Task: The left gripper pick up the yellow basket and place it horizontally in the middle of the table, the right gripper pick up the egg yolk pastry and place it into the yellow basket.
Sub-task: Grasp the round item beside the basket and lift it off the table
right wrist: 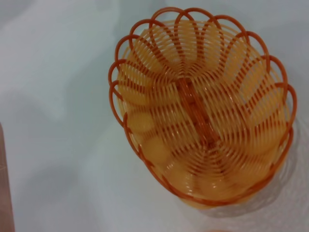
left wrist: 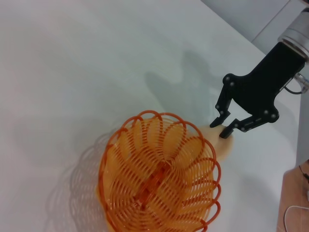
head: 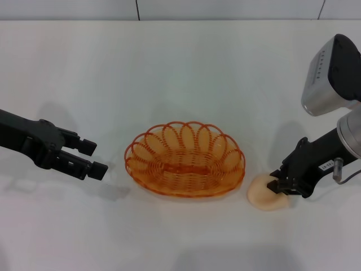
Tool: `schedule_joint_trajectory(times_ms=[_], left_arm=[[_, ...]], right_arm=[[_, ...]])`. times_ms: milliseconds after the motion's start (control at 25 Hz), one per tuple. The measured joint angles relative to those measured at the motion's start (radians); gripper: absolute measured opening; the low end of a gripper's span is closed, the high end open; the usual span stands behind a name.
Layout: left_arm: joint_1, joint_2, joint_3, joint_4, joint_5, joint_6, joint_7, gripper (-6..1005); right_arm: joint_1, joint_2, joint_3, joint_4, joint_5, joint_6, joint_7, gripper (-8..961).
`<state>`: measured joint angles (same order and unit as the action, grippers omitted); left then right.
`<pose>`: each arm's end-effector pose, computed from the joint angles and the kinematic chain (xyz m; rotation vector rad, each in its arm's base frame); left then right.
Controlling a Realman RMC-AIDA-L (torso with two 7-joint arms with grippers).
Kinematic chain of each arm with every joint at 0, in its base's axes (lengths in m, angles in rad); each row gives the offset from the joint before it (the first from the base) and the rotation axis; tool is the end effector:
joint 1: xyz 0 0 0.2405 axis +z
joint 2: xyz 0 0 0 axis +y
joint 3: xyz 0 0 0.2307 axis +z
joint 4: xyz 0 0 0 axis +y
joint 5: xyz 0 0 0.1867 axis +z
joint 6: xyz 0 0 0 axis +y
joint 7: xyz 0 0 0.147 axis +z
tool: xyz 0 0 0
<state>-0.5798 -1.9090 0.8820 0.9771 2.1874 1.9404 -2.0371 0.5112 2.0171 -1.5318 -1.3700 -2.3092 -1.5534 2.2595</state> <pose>-0.2136 0.2861 0.0757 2.8969 1.0431 0.1081 0.1659 0.2878 -0.0094 -2.9527 0.5453 -0.4135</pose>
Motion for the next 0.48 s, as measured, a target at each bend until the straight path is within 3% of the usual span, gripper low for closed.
schedule_joint_trajectory(times_ms=[200,480], left_arm=[[0.0,-0.001,0.0,0.0,0.0,0.0,0.0,861],[0.001,-0.003,0.0,0.0,0.0,0.0,0.0,861]], right_arm=[[0.006,0.0,0.002,0.005,0.003,-0.011,0.005,125],[0.01,0.0,0.011,-0.021,0.006,-0.034,0.021,101]])
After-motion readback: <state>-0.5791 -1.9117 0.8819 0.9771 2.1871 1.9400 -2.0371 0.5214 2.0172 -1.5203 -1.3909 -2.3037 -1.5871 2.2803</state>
